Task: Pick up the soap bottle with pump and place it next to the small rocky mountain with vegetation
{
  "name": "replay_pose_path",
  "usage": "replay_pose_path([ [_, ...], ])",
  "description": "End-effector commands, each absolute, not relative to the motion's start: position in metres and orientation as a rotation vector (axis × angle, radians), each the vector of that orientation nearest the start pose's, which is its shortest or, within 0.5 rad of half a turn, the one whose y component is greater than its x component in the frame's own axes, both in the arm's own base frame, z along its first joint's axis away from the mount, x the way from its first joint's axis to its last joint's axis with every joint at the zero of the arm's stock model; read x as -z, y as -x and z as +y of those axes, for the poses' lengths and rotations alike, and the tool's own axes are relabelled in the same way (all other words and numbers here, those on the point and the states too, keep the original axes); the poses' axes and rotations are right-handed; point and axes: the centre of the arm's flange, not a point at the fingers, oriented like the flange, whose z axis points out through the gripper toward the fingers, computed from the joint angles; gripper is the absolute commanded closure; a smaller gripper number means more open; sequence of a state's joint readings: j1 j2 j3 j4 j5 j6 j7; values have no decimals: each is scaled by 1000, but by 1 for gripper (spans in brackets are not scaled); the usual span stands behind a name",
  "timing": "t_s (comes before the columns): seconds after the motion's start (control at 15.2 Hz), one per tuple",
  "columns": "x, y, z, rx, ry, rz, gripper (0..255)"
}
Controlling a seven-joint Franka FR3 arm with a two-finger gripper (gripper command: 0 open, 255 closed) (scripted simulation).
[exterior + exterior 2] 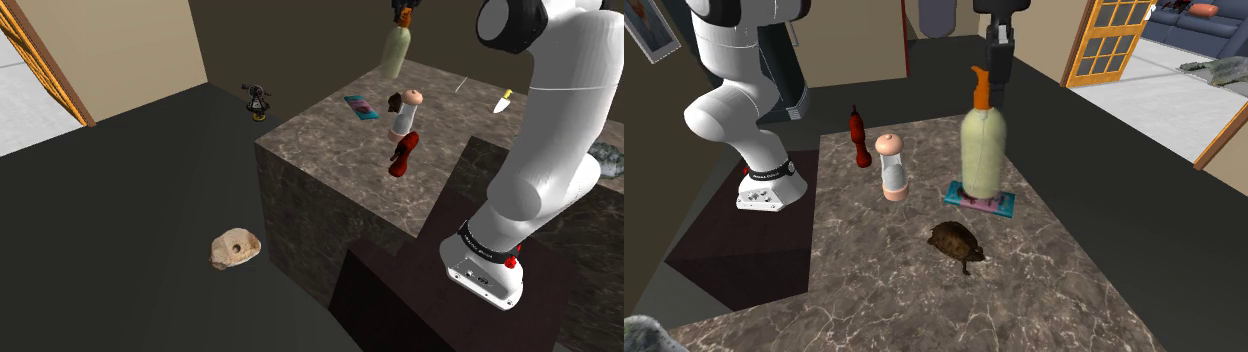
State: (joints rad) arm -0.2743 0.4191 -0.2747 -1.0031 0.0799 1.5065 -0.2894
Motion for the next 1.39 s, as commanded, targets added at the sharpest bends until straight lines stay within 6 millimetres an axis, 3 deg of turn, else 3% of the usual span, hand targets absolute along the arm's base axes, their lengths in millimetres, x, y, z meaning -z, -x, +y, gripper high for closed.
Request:
replay_pose_path([
  [0.0, -637, -579, -307, 125, 3187, 356, 255],
  [1.32, -637, -354, -446, 125, 3187, 356, 255],
])
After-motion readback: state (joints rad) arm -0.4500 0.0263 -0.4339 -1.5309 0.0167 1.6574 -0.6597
